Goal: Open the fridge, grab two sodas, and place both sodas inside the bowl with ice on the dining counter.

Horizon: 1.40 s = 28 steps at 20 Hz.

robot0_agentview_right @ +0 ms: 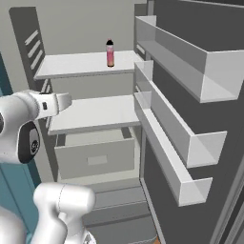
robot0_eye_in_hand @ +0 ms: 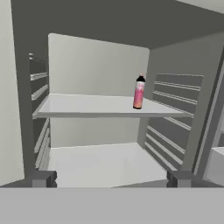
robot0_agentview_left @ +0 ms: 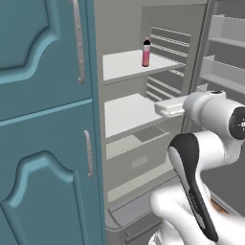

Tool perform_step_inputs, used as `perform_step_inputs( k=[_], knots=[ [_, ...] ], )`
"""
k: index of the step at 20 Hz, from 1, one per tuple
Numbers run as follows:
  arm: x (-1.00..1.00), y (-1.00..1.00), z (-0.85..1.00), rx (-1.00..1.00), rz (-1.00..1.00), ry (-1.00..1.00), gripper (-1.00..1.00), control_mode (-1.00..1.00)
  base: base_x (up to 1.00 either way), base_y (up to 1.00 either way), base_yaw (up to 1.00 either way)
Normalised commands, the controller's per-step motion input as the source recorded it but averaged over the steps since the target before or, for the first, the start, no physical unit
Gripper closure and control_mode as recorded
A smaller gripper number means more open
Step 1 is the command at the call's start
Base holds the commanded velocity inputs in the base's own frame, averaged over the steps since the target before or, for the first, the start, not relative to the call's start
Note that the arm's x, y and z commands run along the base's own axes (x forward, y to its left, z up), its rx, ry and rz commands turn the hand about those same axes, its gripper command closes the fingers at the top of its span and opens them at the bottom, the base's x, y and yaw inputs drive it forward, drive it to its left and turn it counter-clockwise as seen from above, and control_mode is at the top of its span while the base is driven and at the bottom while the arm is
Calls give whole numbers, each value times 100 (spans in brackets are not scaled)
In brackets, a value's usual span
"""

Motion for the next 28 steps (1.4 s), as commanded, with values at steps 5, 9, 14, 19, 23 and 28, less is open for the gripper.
perform_step_inputs(
  k=[5, 9, 14, 19, 23, 28],
  knots=[
    [23, 0, 35, 0, -4, -14, -100, -100, 0, 0, 0],
    [0, 0, 30, 1, -1, -12, -100, -100, 0, 0, 0],
    [9, 0, 16, 4, 0, -6, -100, -100, 0, 0, 0],
    [33, 0, 2, 7, 0, -1, -100, -100, 0, 0, 0],
    [51, -9, 0, 7, 0, 0, -100, -100, 0, 0, 0],
    [65, -19, 0, 4, 0, 8, -100, -100, 0, 0, 0]
  ],
)
